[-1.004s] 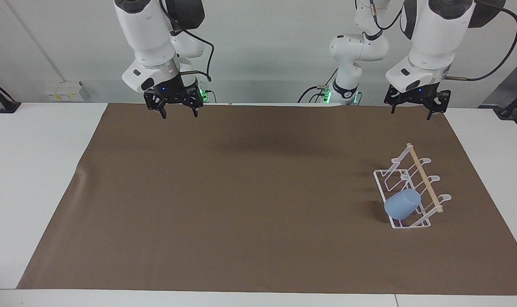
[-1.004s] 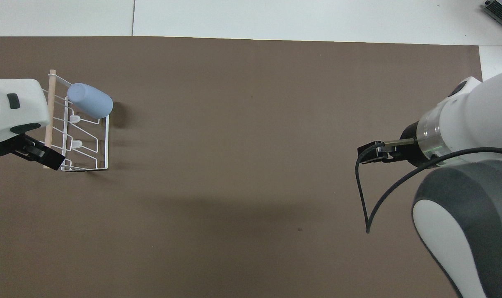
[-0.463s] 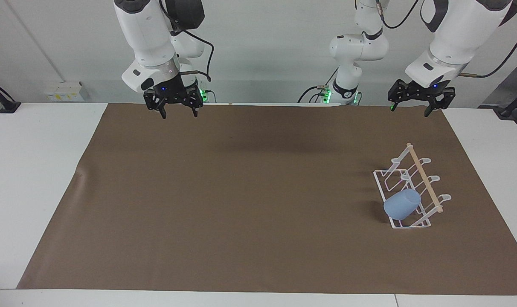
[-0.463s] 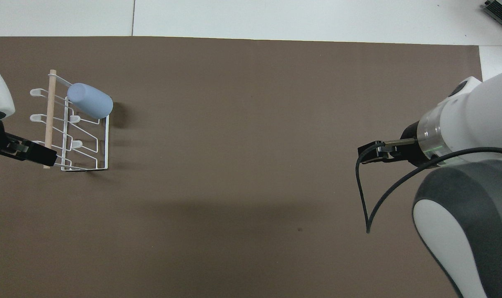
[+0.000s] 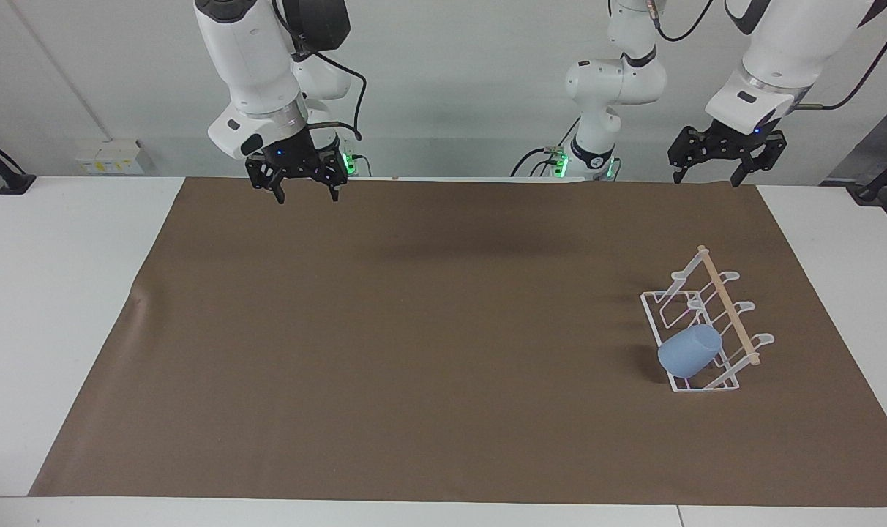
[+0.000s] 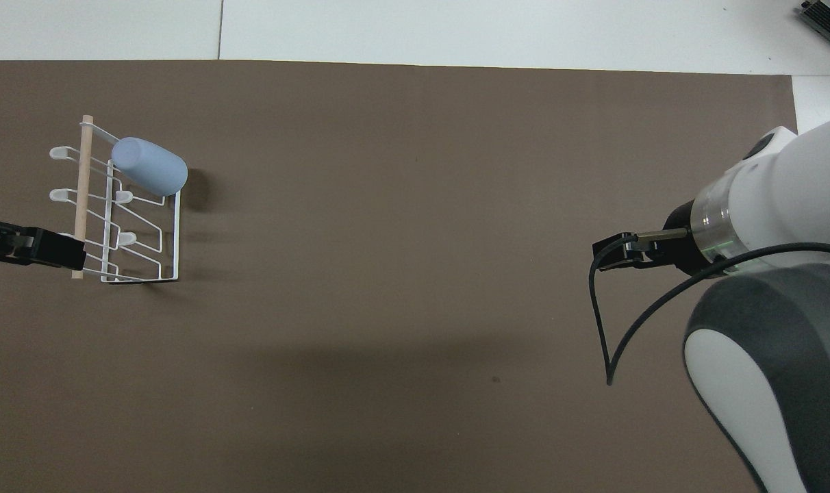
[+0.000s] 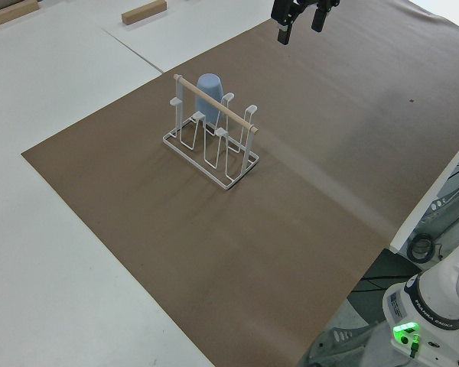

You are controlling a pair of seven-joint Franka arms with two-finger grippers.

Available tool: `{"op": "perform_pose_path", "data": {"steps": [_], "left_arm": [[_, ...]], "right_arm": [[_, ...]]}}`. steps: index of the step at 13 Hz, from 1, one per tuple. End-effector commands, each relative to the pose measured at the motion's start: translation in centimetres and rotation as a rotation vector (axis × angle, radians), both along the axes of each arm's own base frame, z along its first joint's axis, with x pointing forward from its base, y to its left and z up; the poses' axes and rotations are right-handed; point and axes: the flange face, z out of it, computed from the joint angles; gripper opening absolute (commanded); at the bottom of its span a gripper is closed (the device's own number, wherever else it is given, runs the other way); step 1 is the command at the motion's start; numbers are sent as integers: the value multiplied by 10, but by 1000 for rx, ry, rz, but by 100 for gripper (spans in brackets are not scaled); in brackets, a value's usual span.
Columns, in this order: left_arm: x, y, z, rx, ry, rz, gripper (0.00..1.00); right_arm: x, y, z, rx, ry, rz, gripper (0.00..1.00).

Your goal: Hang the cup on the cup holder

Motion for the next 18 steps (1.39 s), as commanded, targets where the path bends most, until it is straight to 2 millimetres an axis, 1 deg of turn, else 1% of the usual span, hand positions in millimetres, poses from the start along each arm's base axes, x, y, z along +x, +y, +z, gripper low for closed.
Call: {"op": "perform_pose_path", "data": {"steps": [1, 2, 4, 6, 8, 10, 15, 18], "left_arm": [[0, 21, 5, -83, -17, 71, 100], [1, 22, 6, -86, -30, 70, 100], [3, 16, 8, -87, -49, 53, 100], [2, 12, 8, -85, -43, 44, 100], [1, 12, 8, -83, -40, 44, 100], [-3, 11, 14, -81, -49, 45, 100], [-1, 7, 14, -23, -55, 22, 100], [-4, 3, 28, -19, -49, 16, 100]], "right_arm": [[-5, -3, 2, 10, -6, -21, 100], [-5, -3, 2, 10, -6, -21, 100], [-5, -3, 2, 10, -6, -21, 100], [-5, -3, 2, 10, -6, -21, 100], [-5, -3, 2, 10, -6, -19, 100], [-5, -3, 2, 10, -6, -21, 100], [-5, -3, 2, 10, -8, -19, 100], [-5, -3, 2, 10, -8, -21, 100]]}}
